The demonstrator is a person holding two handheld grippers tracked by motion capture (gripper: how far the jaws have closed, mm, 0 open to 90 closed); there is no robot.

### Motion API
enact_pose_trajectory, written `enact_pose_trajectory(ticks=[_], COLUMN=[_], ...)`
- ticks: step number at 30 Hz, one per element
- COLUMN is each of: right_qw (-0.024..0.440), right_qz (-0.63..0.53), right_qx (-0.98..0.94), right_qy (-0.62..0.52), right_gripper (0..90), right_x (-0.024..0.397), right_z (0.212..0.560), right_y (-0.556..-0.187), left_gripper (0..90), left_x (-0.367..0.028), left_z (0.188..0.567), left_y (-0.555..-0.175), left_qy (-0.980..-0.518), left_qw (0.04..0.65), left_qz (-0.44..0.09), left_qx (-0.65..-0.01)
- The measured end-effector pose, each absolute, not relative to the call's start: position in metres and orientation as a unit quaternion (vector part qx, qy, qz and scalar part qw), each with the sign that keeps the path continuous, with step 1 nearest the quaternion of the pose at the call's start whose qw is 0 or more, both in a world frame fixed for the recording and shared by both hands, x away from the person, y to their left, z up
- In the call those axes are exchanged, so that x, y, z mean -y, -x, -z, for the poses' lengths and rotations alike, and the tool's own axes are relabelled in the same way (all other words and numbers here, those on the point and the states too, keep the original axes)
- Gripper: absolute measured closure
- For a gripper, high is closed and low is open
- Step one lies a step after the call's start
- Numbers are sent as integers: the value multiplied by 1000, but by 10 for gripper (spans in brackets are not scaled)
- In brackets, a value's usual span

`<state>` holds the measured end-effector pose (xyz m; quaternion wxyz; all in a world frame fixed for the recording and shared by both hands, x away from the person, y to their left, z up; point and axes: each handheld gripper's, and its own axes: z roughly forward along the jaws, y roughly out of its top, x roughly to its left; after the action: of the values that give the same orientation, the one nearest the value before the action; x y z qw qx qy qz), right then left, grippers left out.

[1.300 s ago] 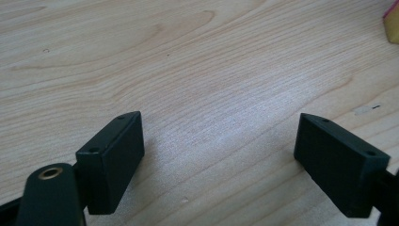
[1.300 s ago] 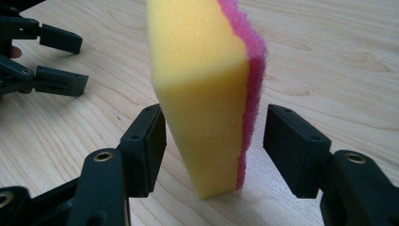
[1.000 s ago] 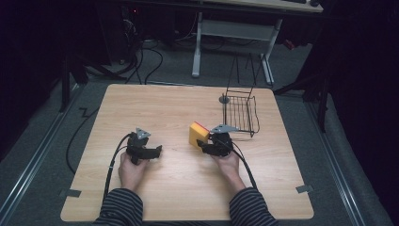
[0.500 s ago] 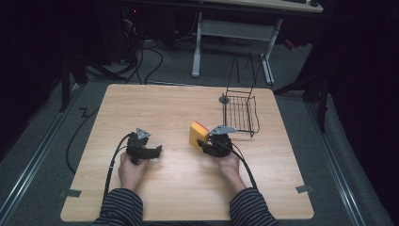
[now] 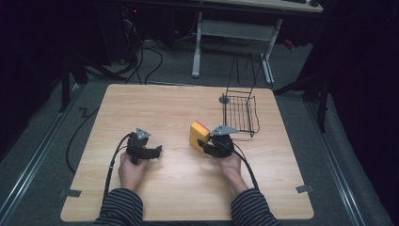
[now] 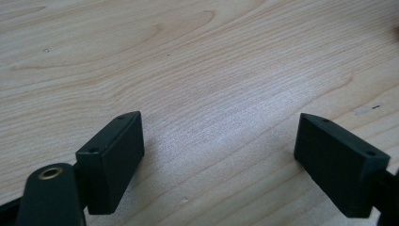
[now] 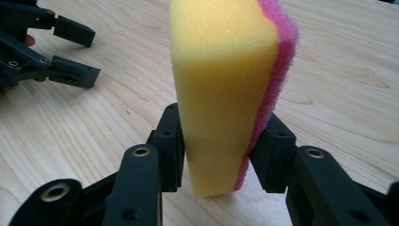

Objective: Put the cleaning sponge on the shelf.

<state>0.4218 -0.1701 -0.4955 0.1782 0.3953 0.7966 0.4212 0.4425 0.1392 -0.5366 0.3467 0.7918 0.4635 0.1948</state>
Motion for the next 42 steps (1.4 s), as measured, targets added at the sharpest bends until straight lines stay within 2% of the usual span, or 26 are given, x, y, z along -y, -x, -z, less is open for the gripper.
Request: enact_pose_trajectory(ticks=[42], right_qw=[164], right_qz=[-450], right_qx=[-788], right_qy=[-387], right_gripper=[600], right_x=[216], right_z=[459], right_y=[-389], left_gripper=[171], left_x=[-139], left_z=[537], left_y=[-442], left_qy=[-792], left_qw=[346], left_qz=[-195], left_qx=[-463])
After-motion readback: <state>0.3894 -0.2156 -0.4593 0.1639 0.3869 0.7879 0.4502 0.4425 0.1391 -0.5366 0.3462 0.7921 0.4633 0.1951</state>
